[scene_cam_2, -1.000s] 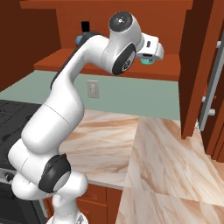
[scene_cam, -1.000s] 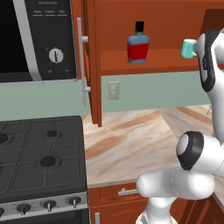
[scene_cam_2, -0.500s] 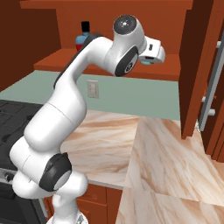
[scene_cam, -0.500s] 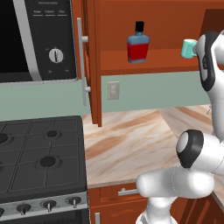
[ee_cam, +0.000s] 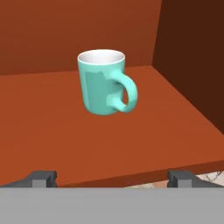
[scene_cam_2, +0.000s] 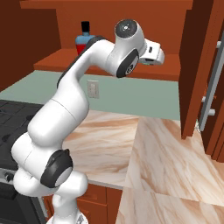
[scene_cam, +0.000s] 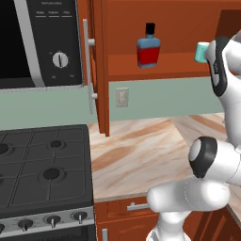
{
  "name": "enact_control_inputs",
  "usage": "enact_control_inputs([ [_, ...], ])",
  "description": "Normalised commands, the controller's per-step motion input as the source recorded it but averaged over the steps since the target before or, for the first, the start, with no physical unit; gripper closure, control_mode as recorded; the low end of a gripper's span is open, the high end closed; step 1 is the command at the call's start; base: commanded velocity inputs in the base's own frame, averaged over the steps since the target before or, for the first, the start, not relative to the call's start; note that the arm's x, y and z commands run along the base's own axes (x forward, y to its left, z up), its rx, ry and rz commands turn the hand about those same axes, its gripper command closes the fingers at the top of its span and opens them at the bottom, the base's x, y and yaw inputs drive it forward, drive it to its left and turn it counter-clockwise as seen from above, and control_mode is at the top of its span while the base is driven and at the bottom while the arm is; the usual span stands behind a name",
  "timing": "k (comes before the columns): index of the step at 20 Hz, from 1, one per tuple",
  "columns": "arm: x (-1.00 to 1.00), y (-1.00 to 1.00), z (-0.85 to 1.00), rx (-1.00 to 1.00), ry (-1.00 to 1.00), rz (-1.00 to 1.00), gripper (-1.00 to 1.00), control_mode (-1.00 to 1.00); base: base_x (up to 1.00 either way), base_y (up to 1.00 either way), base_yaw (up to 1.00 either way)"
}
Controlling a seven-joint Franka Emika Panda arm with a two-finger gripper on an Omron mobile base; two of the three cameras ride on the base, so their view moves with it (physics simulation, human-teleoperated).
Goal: Open the cabinet directly in front. Then move the liquor and the mug to the dining counter with the candle on it.
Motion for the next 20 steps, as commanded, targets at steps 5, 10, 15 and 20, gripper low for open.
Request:
enact_control_inputs([
  [5, 0.25, 0.00, -0.01, 0.04, 0.00, 0.00, -1.00, -1.00, 0.00, 0.00, 0.00],
  [10, 0.20, -0.02, 0.00, 0.04, 0.00, 0.00, -1.00, -1.00, 0.00, 0.00, 0.00],
  [15, 0.19, 0.00, 0.00, 0.00, 0.00, 0.00, -1.00, -1.00, 0.00, 0.00, 0.00],
  [20, 0.11, -0.03, 0.00, 0.00, 0.00, 0.00, -1.00, -1.00, 0.00, 0.00, 0.00],
])
